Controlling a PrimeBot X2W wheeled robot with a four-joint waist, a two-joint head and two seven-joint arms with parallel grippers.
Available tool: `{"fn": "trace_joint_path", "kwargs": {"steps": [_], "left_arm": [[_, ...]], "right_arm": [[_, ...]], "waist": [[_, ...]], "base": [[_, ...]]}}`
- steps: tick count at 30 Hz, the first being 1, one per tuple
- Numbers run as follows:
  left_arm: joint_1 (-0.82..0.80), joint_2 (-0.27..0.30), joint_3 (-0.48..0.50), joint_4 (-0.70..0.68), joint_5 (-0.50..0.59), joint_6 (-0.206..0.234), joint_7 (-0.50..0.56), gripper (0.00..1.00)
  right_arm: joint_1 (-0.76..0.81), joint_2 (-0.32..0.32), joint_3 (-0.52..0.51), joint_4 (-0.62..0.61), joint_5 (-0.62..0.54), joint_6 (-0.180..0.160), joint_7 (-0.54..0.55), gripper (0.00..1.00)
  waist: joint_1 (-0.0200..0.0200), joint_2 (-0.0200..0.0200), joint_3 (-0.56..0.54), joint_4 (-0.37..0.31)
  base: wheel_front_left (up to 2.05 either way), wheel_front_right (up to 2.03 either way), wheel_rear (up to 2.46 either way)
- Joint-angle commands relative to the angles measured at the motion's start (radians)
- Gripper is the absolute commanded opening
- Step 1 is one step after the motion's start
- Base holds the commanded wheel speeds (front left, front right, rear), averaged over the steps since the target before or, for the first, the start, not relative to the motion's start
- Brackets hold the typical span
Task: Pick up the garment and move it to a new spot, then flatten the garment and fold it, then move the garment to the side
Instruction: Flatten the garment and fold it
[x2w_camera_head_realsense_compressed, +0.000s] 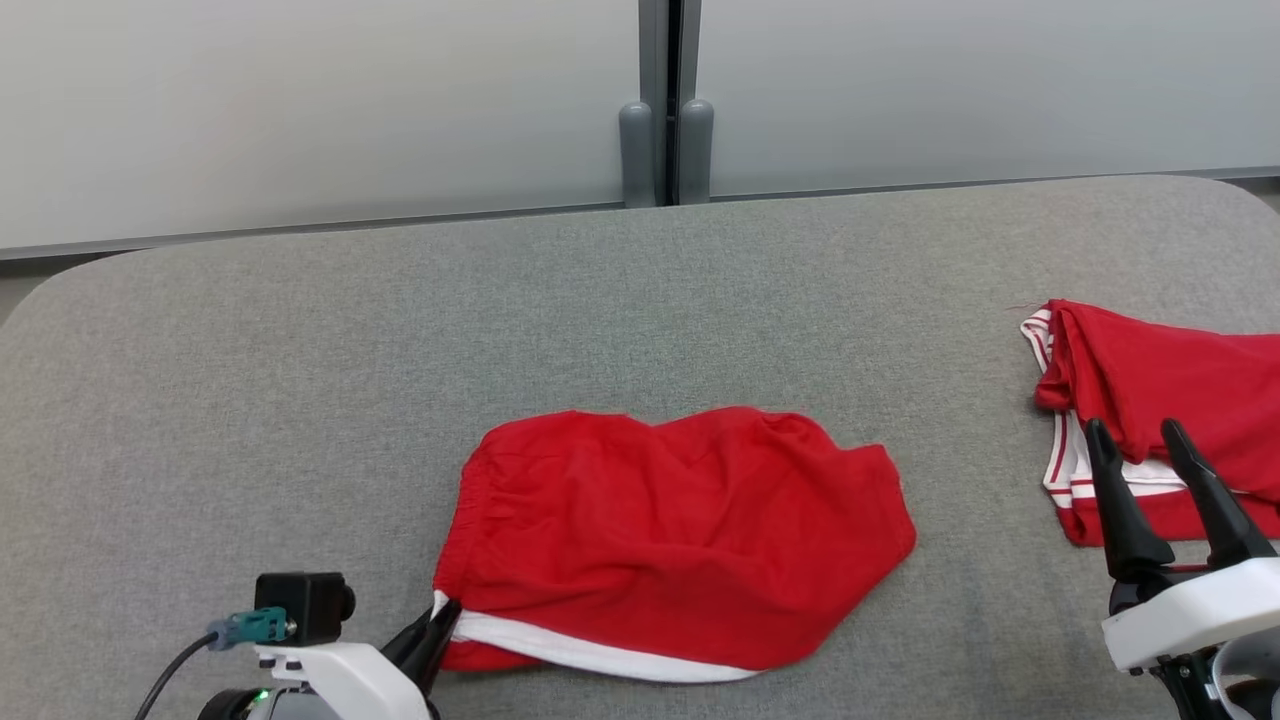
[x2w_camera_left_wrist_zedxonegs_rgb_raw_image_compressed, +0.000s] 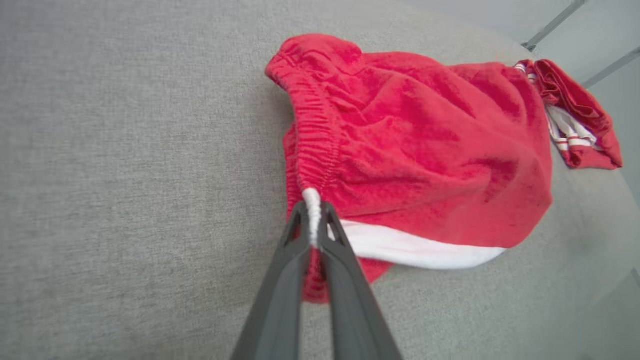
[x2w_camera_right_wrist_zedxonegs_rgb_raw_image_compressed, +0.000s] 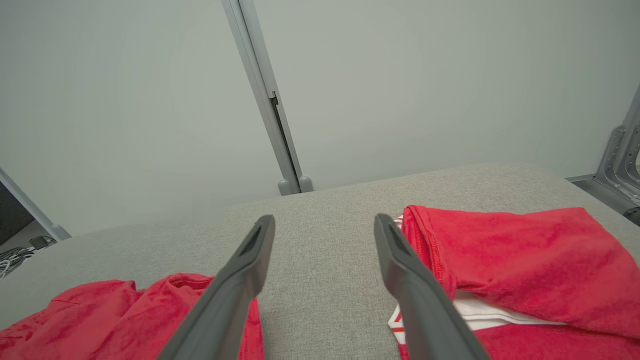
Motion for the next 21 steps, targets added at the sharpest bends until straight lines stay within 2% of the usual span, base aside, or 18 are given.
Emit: {"fn": "trace_joint_path", "kwargs": {"steps": [1,6,8,9,10,11,16,21], "left_arm": [[0.01,0.007,0.005,0.037,0.009,-0.006,-0.022,0.0],[0.002,0.002,0.028,0.123,0.049,-0.005,-0.131,0.0],[0.0,-0.023,0.035,0.148,0.04,-0.014,-0.172,0.02],[0.003,-0.027,0.033,0.16,0.035,-0.019,-0.174,0.27],[0.005,-0.024,0.03,0.173,0.036,-0.021,-0.17,0.57],[0.003,-0.023,0.03,0.18,0.037,-0.02,-0.17,1.0],[0.016,-0.007,0.01,0.199,0.055,-0.01,-0.15,1.0],[0.05,0.027,0.044,0.119,0.094,0.053,-0.203,1.0]], "right_arm": [[0.009,-0.005,-0.003,-0.002,-0.005,0.0,0.006,1.0],[0.008,0.0,0.001,-0.001,-0.012,0.0,0.014,1.0],[0.008,0.002,0.005,0.0,-0.012,0.0,0.019,1.0],[0.012,0.002,0.006,0.002,-0.011,0.0,0.021,1.0],[0.015,0.001,0.007,0.003,-0.01,0.0,0.025,1.0],[0.018,0.001,0.01,0.004,-0.011,0.0,0.027,1.0],[0.031,0.002,0.02,0.013,-0.013,0.0,0.036,1.0],[0.048,0.005,0.021,0.014,-0.01,0.0,0.035,1.0]], "waist": [[0.0,0.0,-0.004,0.001],[0.0,0.0,-0.011,0.001],[0.0,0.0,-0.014,0.002],[0.0,0.0,-0.017,0.003],[0.0,0.0,-0.019,0.004],[0.0,0.0,-0.021,0.005],[0.0,0.0,-0.036,0.008],[0.0,0.0,-0.055,0.012]], "base": [[0.0,0.0,0.0],[0.0,0.0,0.0],[0.0,0.0,0.0],[0.0,0.0,0.0],[0.0,0.0,0.0],[0.0,0.0,0.0],[0.0,0.0,0.0],[0.0,0.0,0.0]]}}
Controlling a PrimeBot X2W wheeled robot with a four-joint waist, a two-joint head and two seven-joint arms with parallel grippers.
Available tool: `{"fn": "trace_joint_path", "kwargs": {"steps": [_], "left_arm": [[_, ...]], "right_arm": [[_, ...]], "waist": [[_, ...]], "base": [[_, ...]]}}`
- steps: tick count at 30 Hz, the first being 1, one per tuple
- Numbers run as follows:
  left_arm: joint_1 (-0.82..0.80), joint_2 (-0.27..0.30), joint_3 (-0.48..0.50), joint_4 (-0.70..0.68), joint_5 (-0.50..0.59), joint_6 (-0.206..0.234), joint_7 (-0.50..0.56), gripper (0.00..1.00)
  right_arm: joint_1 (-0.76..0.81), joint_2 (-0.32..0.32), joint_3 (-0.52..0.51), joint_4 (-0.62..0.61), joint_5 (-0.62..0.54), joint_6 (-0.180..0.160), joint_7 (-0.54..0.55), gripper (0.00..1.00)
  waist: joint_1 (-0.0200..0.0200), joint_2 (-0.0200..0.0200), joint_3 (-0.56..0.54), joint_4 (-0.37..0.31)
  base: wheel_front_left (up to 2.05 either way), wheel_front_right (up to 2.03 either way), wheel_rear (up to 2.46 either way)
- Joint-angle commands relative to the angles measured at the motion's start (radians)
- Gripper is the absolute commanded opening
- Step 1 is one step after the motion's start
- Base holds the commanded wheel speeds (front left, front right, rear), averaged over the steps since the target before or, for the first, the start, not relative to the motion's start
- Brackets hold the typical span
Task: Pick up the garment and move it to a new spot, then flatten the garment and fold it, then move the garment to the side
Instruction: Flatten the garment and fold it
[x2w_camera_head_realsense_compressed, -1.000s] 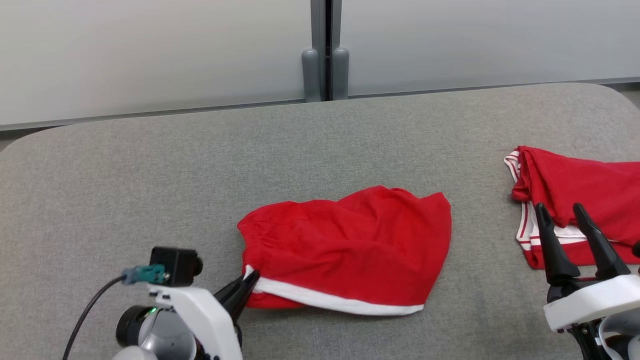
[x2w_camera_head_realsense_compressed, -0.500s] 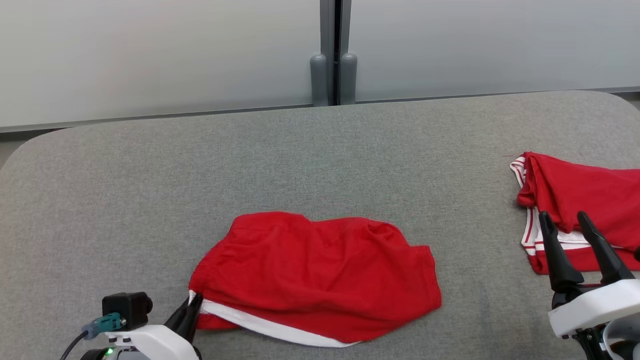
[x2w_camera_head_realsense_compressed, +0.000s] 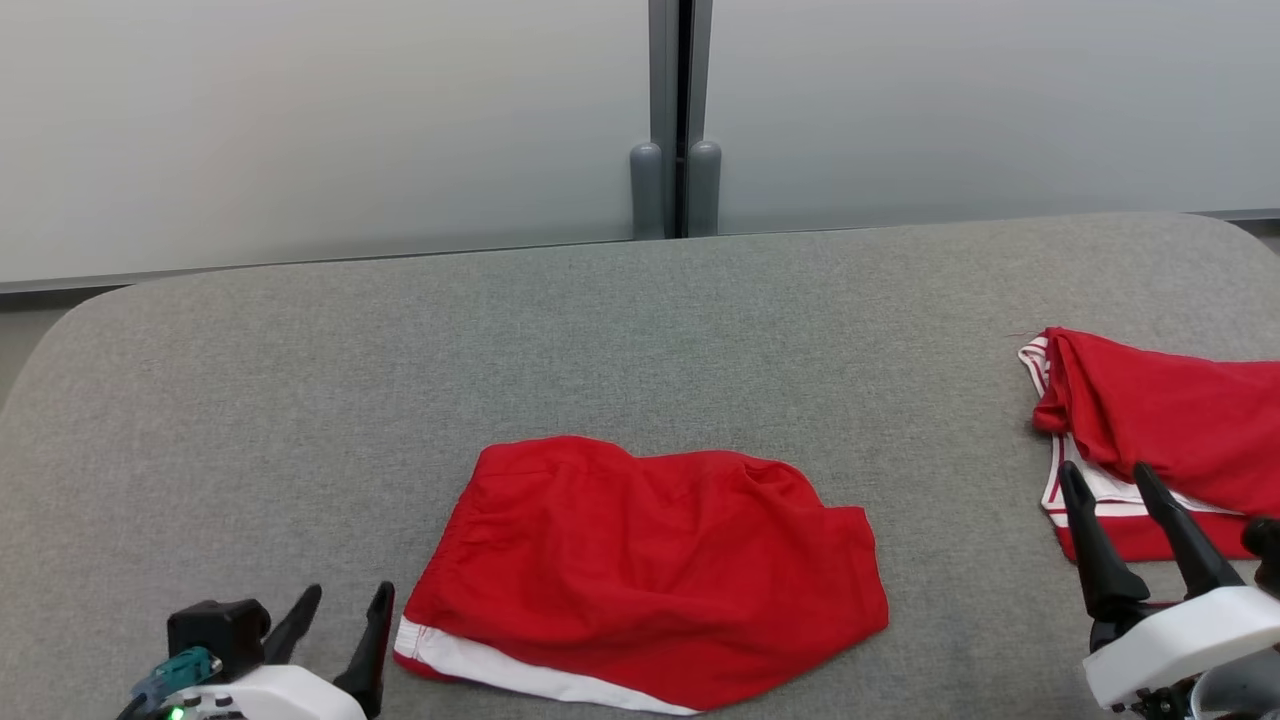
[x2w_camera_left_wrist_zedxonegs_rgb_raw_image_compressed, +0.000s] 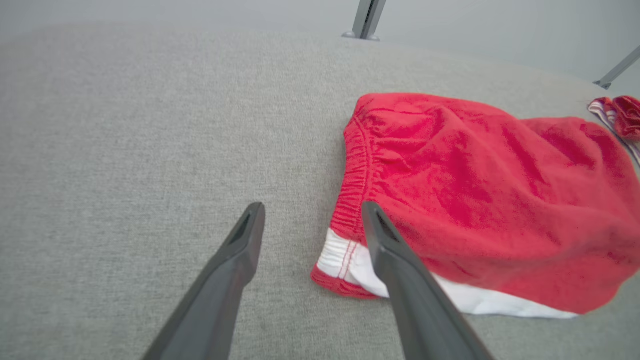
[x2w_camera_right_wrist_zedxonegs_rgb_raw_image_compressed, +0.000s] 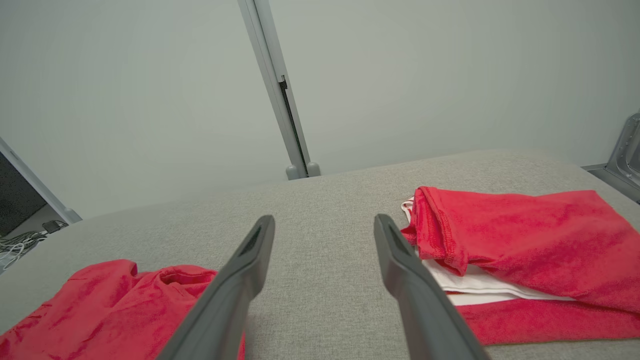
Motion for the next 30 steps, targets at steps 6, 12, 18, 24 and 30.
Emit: {"fn": "trace_joint_path", "kwargs": {"steps": [6,12,18,24,30], "left_arm": [[0.021,0.006,0.057,-0.177,0.068,0.092,-0.117,1.0],[0.012,-0.011,0.034,-0.231,0.088,0.096,-0.14,1.0],[0.002,-0.022,0.024,-0.223,0.08,0.088,-0.14,1.0],[-0.009,-0.027,0.016,-0.222,0.077,0.085,-0.138,1.0],[-0.009,-0.036,0.013,-0.219,0.073,0.088,-0.144,1.0]], "right_arm": [[0.031,-0.001,0.035,0.007,0.03,0.0,0.037,1.0],[0.007,-0.021,0.135,0.095,0.128,0.0,0.21,1.0],[-0.033,-0.01,0.152,0.197,0.187,0.0,0.334,1.0],[-0.066,0.007,0.158,0.277,0.225,0.0,0.403,1.0],[-0.085,0.011,0.175,0.304,0.25,0.0,0.387,0.0]], "waist": [[0.0,-0.0001,-0.008,0.03],[0.0,-0.0001,0.0,0.092],[0.0,-0.0001,0.008,0.143],[0.0,-0.0001,0.019,0.175],[0.0,-0.0001,0.021,0.199]], "base": [[0.0,0.0,0.0],[0.0,0.0,0.0],[0.0,0.0,0.0],[0.0,0.0,0.0],[0.0,0.0,0.0]]}}
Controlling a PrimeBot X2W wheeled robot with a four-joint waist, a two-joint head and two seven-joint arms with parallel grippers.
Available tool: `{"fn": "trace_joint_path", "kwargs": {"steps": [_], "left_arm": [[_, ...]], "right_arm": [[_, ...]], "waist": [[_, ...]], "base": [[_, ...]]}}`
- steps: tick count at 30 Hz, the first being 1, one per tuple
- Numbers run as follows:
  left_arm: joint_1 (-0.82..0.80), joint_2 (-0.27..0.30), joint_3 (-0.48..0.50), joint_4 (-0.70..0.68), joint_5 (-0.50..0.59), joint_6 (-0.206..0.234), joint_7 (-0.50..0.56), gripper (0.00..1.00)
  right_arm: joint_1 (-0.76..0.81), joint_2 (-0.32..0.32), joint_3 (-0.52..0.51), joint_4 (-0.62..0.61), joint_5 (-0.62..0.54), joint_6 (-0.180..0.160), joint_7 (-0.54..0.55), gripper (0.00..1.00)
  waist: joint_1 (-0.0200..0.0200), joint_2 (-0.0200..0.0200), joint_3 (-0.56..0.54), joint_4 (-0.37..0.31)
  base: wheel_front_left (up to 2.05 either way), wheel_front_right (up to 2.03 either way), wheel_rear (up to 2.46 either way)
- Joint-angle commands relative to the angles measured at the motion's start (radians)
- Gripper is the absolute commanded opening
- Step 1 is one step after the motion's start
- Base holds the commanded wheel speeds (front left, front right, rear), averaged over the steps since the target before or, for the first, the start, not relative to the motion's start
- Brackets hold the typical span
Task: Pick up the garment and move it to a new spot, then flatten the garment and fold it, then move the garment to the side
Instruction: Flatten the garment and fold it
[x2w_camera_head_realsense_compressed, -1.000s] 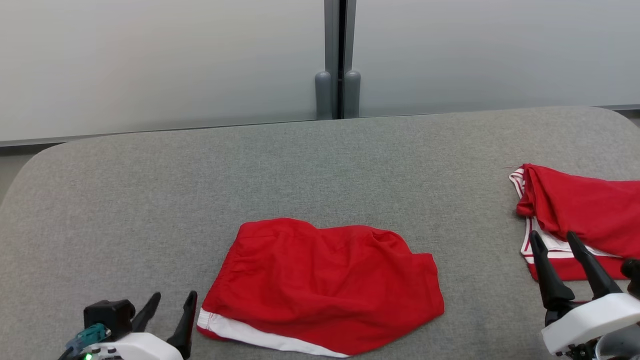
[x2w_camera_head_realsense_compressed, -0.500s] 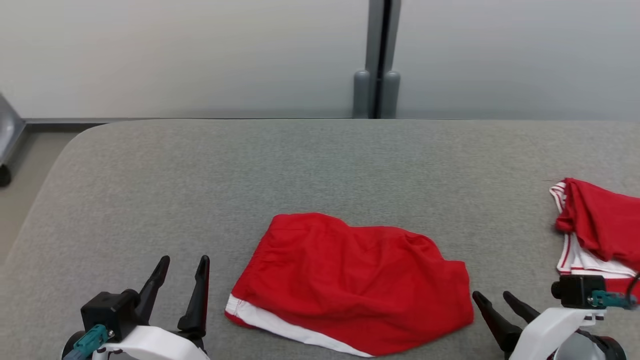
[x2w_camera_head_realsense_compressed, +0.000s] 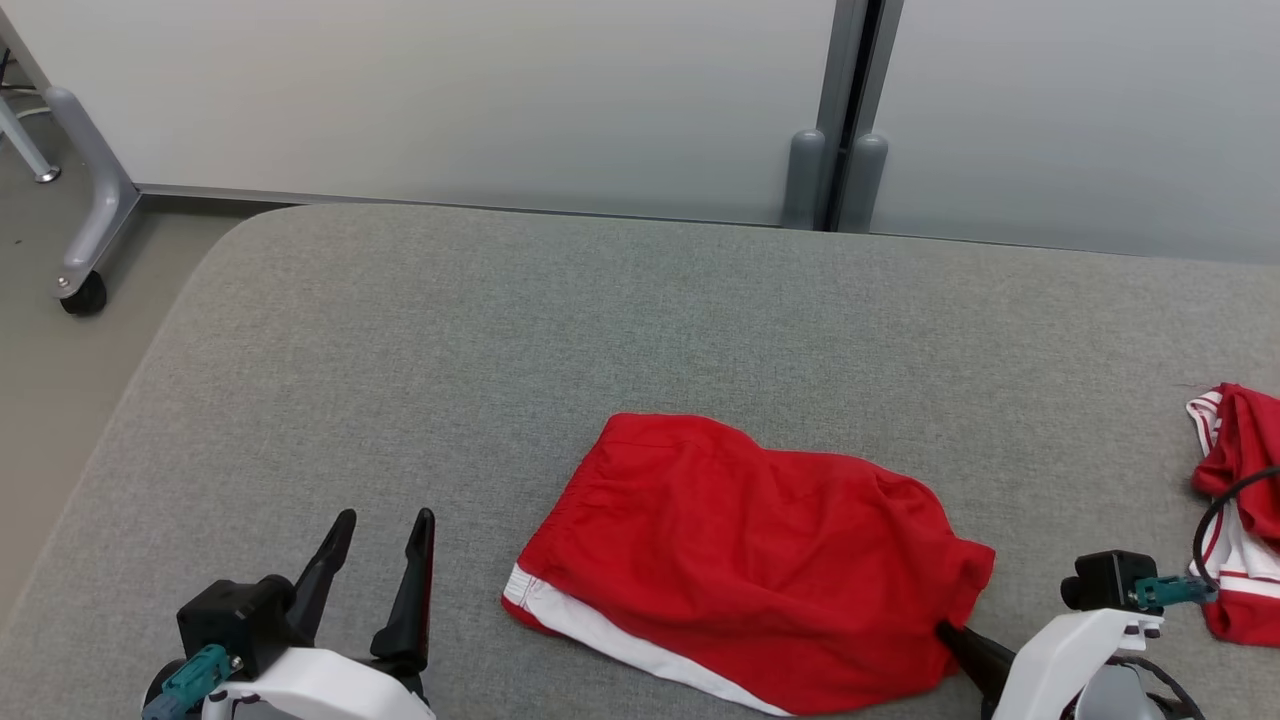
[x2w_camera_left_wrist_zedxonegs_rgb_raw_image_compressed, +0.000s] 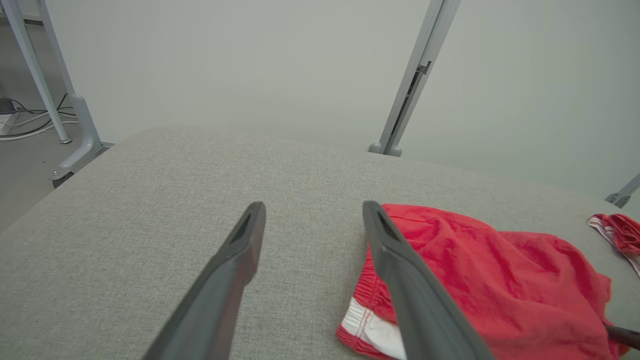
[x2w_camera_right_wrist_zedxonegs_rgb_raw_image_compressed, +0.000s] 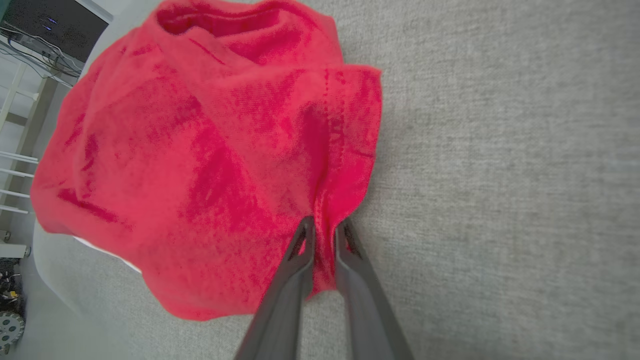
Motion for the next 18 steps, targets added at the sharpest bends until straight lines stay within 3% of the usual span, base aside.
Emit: {"fn": "trace_joint_path", "kwargs": {"steps": [1,12,18], "left_arm": [[-0.01,-0.001,0.002,0.002,-0.003,0.0,-0.003,1.0],[-0.024,-0.009,-0.009,0.003,-0.007,-0.013,-0.014,1.0],[-0.055,-0.029,-0.026,0.019,-0.005,-0.024,-0.017,1.0]], "right_arm": [[-0.009,-0.008,0.001,-0.005,0.01,0.001,-0.007,0.0],[-0.085,-0.056,0.022,-0.181,0.149,0.001,0.005,0.0],[-0.224,-0.062,0.037,-0.123,0.177,0.001,0.088,0.0]], "waist": [[0.0,-0.0001,-0.001,0.003],[0.0,-0.0001,0.015,0.039],[0.0,-0.0001,0.067,0.075]], "base": [[0.0,0.0,0.0],[0.0,0.0,0.0],[0.0,0.0,0.0]]}}
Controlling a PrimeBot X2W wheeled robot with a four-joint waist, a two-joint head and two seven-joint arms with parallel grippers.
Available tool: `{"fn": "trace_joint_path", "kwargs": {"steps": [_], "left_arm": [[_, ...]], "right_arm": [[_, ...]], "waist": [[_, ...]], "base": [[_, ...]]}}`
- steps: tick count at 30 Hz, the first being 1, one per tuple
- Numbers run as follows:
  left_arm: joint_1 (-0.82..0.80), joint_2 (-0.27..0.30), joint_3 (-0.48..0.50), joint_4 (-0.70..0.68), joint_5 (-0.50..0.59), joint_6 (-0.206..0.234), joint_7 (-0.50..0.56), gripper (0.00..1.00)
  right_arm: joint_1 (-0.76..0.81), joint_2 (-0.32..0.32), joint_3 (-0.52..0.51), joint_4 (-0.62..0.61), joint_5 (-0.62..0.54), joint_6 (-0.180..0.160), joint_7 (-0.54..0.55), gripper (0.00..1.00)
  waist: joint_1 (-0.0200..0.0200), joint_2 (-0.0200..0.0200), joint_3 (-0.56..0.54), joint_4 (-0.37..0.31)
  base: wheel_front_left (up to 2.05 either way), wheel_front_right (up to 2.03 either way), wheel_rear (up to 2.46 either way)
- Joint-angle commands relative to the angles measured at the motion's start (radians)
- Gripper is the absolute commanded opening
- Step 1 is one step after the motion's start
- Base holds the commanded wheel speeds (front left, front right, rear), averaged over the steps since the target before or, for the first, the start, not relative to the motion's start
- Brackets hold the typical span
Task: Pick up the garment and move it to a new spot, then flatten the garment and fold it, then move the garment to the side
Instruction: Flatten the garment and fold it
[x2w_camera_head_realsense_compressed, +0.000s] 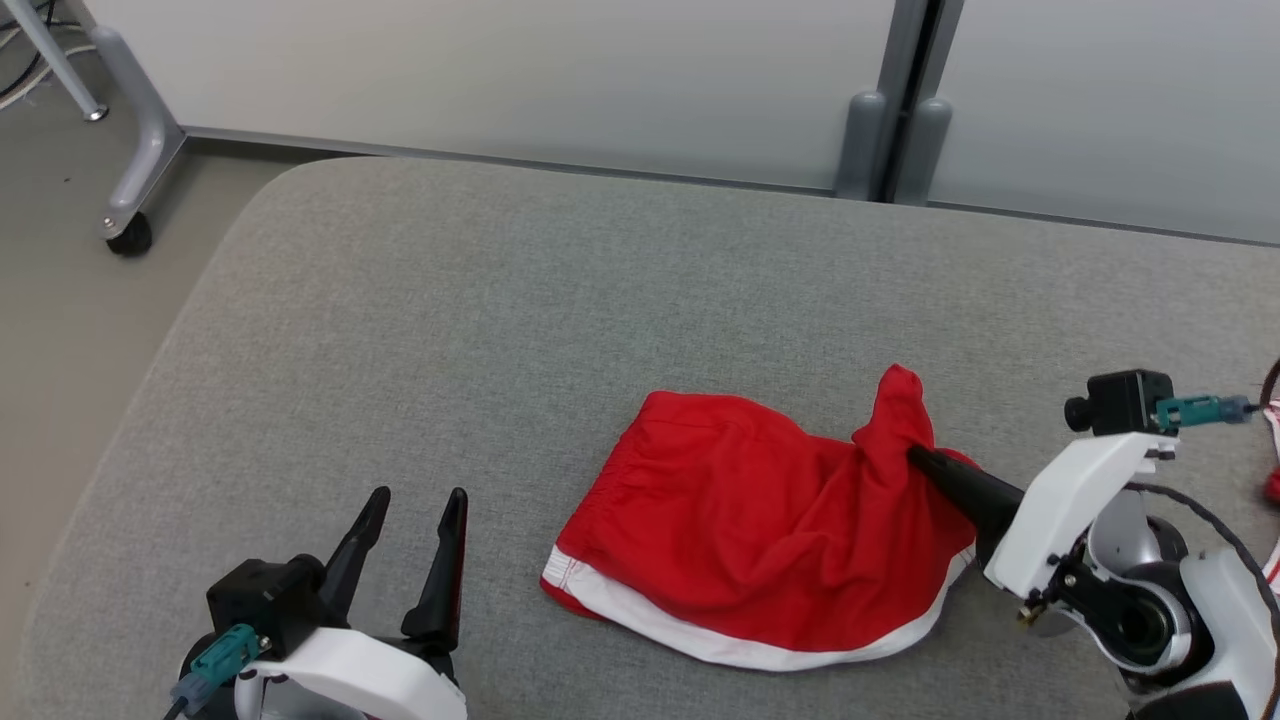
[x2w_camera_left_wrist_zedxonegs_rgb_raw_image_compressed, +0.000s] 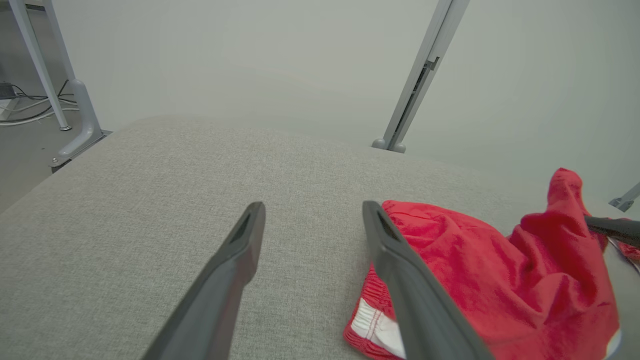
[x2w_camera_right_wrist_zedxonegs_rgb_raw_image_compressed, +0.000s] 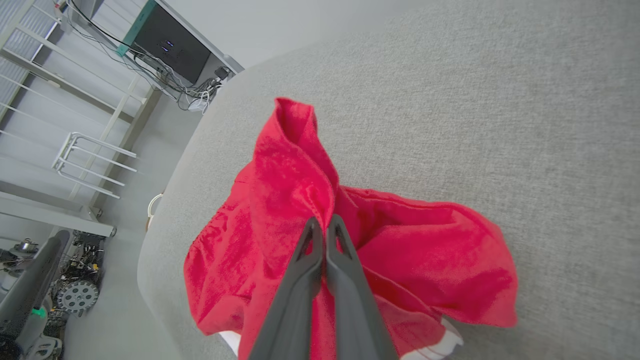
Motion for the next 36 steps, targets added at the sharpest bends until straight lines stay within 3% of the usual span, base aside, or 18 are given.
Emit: {"fn": "trace_joint_path", "kwargs": {"steps": [1,6,7,8,9,15,19,29,36], "left_arm": [[-0.022,-0.006,-0.003,0.012,0.0,-0.007,-0.006,1.0],[-0.042,-0.022,-0.017,0.044,-0.004,-0.019,-0.012,1.0],[-0.042,-0.023,-0.018,0.05,-0.004,-0.019,-0.013,1.0],[-0.042,-0.024,-0.018,0.055,-0.005,-0.018,-0.014,1.0],[-0.04,-0.023,-0.016,0.061,-0.006,-0.018,-0.016,1.0],[-0.028,-0.014,-0.016,0.071,-0.012,-0.018,-0.014,1.0],[-0.019,-0.007,-0.012,0.063,-0.013,-0.011,-0.012,1.0],[0.006,0.0,-0.014,0.046,-0.015,0.0,-0.008,1.0],[0.007,0.003,-0.021,0.038,-0.018,0.003,-0.002,1.0]], "right_arm": [[-0.044,0.001,-0.001,0.042,0.004,0.001,0.018,0.0],[-0.126,0.012,0.001,0.194,-0.036,0.001,0.028,0.0],[-0.136,0.016,0.003,0.216,-0.04,0.001,0.019,0.18],[-0.142,0.023,0.001,0.233,-0.037,0.001,0.009,0.46],[-0.144,0.031,0.0,0.247,-0.03,0.001,-0.002,1.0],[-0.125,0.029,0.015,0.252,-0.02,0.001,-0.084,1.0],[-0.092,-0.007,0.002,0.201,-0.027,0.001,-0.182,1.0],[0.074,-0.063,-0.097,0.098,-0.072,0.001,-0.386,1.0],[0.232,-0.039,-0.095,0.084,-0.088,0.001,-0.391,1.0]], "waist": [[0.0,0.0,0.027,0.027],[0.0,0.0,0.04,0.055],[0.0,0.0,0.038,0.056],[0.0,0.0,0.036,0.056],[0.0,0.0,0.029,0.054],[0.0,0.0,-0.014,0.009],[0.0,0.0,-0.04,-0.03],[0.0,0.0,-0.075,-0.072],[0.0,0.0,-0.07,-0.063]], "base": [[0.0,0.0,0.0],[0.0,0.0,0.0],[0.0,0.0,0.0],[0.0,0.0,0.0],[0.0,0.0,0.0],[0.0,0.0,0.0],[0.0,0.0,0.0],[0.0,0.0,0.0],[0.0,0.0,0.0]]}}
